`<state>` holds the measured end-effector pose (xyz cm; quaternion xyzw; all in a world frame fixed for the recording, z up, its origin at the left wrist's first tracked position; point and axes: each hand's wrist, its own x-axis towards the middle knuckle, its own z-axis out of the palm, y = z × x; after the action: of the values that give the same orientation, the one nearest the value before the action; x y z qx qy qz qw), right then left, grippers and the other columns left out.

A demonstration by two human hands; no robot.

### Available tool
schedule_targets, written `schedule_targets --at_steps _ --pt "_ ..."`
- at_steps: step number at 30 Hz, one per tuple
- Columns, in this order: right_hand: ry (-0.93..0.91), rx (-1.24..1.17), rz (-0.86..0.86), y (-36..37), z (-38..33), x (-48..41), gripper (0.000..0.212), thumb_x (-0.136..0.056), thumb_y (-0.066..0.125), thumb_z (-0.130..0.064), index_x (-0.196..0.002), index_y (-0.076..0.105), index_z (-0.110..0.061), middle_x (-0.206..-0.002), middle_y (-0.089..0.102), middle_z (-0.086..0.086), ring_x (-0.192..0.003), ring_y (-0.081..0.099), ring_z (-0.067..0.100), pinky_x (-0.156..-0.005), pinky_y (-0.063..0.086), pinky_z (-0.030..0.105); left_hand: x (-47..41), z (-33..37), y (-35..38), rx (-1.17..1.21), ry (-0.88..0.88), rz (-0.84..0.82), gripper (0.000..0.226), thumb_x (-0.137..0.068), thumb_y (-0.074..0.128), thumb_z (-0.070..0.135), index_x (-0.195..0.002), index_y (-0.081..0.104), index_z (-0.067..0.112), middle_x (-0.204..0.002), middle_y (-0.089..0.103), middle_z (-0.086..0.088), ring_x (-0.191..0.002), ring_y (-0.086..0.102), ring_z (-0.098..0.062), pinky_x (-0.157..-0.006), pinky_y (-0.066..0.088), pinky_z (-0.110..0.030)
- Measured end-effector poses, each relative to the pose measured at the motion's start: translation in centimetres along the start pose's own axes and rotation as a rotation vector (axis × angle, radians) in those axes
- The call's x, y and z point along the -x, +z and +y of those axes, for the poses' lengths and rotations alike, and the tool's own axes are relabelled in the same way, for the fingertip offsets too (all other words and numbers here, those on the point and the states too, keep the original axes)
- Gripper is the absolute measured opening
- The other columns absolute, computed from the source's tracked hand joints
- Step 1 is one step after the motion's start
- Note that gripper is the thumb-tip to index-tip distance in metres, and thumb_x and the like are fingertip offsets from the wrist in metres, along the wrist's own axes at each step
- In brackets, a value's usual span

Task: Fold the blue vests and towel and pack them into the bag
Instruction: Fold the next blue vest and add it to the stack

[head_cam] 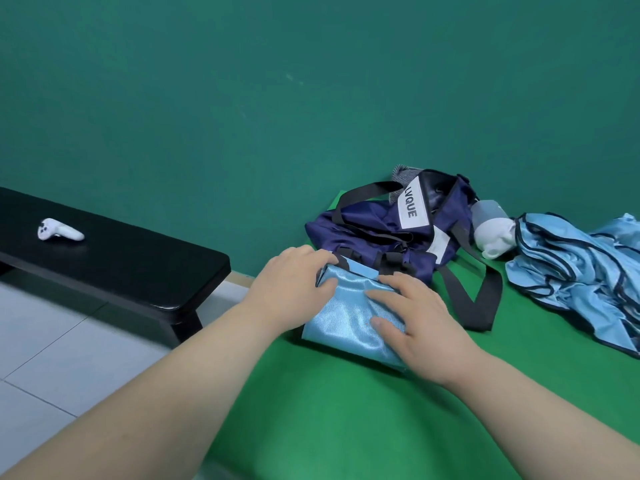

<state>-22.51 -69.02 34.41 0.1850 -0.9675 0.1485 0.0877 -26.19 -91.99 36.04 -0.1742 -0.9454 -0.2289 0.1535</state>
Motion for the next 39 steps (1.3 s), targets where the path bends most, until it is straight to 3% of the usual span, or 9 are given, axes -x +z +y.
schedule_targets --at_steps 5,8,13,16,22,27,33,36,39 --pt "0.205 -0.111 0.287 -0.2 1.1 1.1 0.036 -0.096 0.057 -0.037 -0.130 0.063 -0.027 -0.123 0.053 -0.012 -0.127 0.043 0.015 -0.109 0.031 0.037 0.0 0.3 -0.3 0.073 -0.089 -0.029 0.033 -0.093 0.055 0.034 -0.126 0.059 0.035 -0.091 0.059 0.009 -0.083 0.052 -0.014 -0.075 0.045 -0.032" --pt "0.278 -0.098 0.246 -0.2 1.3 1.6 0.038 -0.095 0.060 -0.039 -0.132 0.061 -0.032 -0.118 0.053 -0.013 -0.123 0.042 0.012 -0.101 0.024 0.029 0.2 0.8 -0.5 0.069 -0.131 -0.040 0.036 -0.090 0.056 0.034 -0.125 0.058 0.039 -0.090 0.061 0.009 -0.079 0.052 -0.013 -0.074 0.049 -0.031" --pt "0.320 -0.083 0.218 -0.8 0.6 1.5 0.036 -0.093 0.062 -0.037 -0.129 0.061 -0.033 -0.117 0.058 -0.011 -0.120 0.044 0.014 -0.096 0.021 0.027 0.6 1.2 -0.6 0.071 -0.159 -0.070 0.039 -0.088 0.061 0.032 -0.126 0.056 0.038 -0.088 0.060 0.012 -0.087 0.053 -0.014 -0.077 0.050 -0.032" --pt "0.365 -0.121 0.216 -1.1 0.2 1.4 0.031 -0.092 0.063 -0.033 -0.123 0.063 -0.034 -0.111 0.058 -0.015 -0.117 0.045 0.011 -0.095 0.021 0.026 0.7 1.4 -0.6 0.139 -0.202 -0.073 0.036 -0.087 0.063 0.029 -0.122 0.056 0.035 -0.084 0.059 0.011 -0.075 0.052 -0.010 -0.068 0.045 -0.029" --pt "0.431 -0.293 0.217 -1.7 -0.6 1.6 0.022 -0.087 0.066 -0.026 -0.106 0.063 -0.038 -0.092 0.057 -0.025 -0.100 0.054 0.011 -0.099 0.042 0.038 1.0 1.5 -0.6 0.197 -0.250 -0.082 0.029 -0.085 0.064 0.028 -0.110 0.052 0.037 -0.078 0.061 0.005 -0.074 0.057 -0.016 -0.062 0.045 -0.032" --pt "0.400 -0.208 0.189 -1.6 -0.4 1.9 0.027 -0.088 0.064 -0.029 -0.115 0.063 -0.031 -0.109 0.061 -0.013 -0.106 0.053 0.012 -0.098 0.043 0.039 1.3 1.7 -0.6 0.040 -0.184 -0.065 0.037 -0.086 0.060 0.035 -0.122 0.050 0.035 -0.085 0.062 0.009 -0.087 0.054 -0.016 -0.068 0.046 -0.033" --pt "0.445 -0.316 0.150 -1.6 -0.3 1.9 0.016 -0.085 0.064 -0.029 -0.099 0.061 -0.036 -0.089 0.065 -0.013 -0.072 0.056 0.012 -0.062 0.043 0.029 1.3 1.9 -0.9 0.070 -0.171 -0.126 0.035 -0.088 0.060 0.031 -0.120 0.049 0.036 -0.083 0.062 0.005 -0.077 0.054 -0.015 -0.057 0.038 -0.027" --pt "0.475 -0.432 0.169 -1.8 -0.2 2.0 0.014 -0.084 0.068 -0.024 -0.090 0.062 -0.035 -0.073 0.066 -0.014 -0.057 0.053 0.011 -0.061 0.047 0.029 1.3 1.8 -1.0 0.176 -0.208 -0.142 0.029 -0.087 0.061 0.027 -0.111 0.050 0.037 -0.081 0.063 0.000 -0.065 0.050 -0.013 -0.056 0.039 -0.027" --pt "0.487 -0.555 0.210 -2.2 -0.3 2.1 0.016 -0.082 0.072 -0.019 -0.086 0.066 -0.033 -0.073 0.068 -0.015 -0.058 0.057 0.010 -0.061 0.048 0.026 1.5 1.5 -1.2 0.293 -0.226 -0.124 0.026 -0.086 0.064 0.024 -0.104 0.053 0.039 -0.070 0.059 0.002 -0.057 0.044 -0.009 -0.057 0.040 -0.026"
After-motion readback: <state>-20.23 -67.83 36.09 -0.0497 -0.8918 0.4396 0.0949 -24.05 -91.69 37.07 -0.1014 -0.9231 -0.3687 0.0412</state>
